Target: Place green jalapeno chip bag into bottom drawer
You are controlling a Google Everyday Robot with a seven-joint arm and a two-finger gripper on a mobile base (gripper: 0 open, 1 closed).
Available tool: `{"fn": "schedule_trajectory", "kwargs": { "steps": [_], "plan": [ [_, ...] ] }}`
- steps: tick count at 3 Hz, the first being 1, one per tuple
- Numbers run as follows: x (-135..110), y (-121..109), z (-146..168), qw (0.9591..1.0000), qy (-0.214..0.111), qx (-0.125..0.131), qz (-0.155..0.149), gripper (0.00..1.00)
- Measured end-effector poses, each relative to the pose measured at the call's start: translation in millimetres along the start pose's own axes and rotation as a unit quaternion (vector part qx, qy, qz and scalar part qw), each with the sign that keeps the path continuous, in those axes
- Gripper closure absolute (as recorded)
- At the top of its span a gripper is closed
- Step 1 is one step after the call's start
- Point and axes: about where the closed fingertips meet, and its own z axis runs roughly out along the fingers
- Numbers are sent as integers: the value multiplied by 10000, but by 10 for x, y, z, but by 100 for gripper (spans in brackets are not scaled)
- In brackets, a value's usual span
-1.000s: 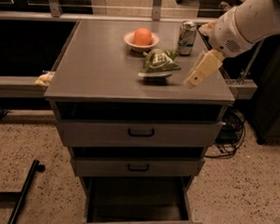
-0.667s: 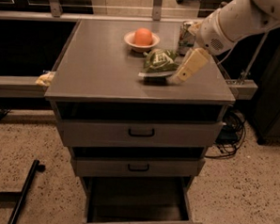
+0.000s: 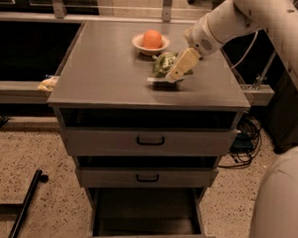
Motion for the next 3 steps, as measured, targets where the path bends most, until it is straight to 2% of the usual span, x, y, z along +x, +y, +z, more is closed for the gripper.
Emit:
{"fn": "schedule_trajectory", "kwargs": {
  "steps": [1, 2, 3],
  "plan": [
    [-101, -57, 276, 9998, -76, -170, 66, 0],
    [-35, -70, 502, 9995, -15, -286, 149, 6],
    [154, -74, 609, 9991, 182, -308, 225, 17]
  ]
}}
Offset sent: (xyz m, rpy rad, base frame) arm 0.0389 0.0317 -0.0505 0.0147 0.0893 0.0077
